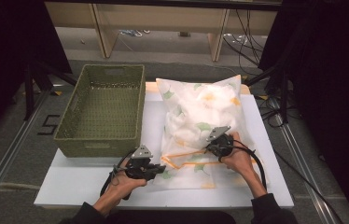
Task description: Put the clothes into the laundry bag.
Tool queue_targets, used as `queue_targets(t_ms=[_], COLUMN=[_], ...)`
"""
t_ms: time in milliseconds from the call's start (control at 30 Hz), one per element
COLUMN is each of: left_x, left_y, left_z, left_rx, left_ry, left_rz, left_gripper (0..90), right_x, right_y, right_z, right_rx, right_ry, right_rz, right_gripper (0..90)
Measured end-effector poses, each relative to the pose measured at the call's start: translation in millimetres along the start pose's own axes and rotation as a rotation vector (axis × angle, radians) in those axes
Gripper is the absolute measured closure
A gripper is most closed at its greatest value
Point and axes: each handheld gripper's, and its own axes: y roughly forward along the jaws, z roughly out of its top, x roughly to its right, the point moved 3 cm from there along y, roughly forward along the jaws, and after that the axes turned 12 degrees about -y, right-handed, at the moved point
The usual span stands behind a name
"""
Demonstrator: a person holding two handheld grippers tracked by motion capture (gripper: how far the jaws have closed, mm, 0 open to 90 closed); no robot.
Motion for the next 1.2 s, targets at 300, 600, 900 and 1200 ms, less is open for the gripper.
queue_targets(t_ms=[300,600,900,1200], left_x=[-7.0,-7.0,-18.5,-18.1], left_y=[-0.8,-2.6,1.3,2.8], left_z=[6.6,8.2,10.5,10.9], left_rx=[0.025,0.013,0.009,0.009], left_ry=[-0.039,-0.034,-0.149,-0.159], left_rz=[0.005,-0.016,-0.054,-0.077], left_gripper=[76.8,75.3,66.4,72.2], right_x=[-38.8,-72.0,-79.4,-91.4], right_y=[-26.7,0.6,5.8,13.9], right_z=[42.5,72.6,70.7,69.3], right_rx=[0.237,0.206,0.169,0.138], right_ry=[-0.055,-0.150,-0.216,-0.244], right_rz=[0.145,0.225,0.262,0.295], right_gripper=[82.4,77.6,90.0,90.0])
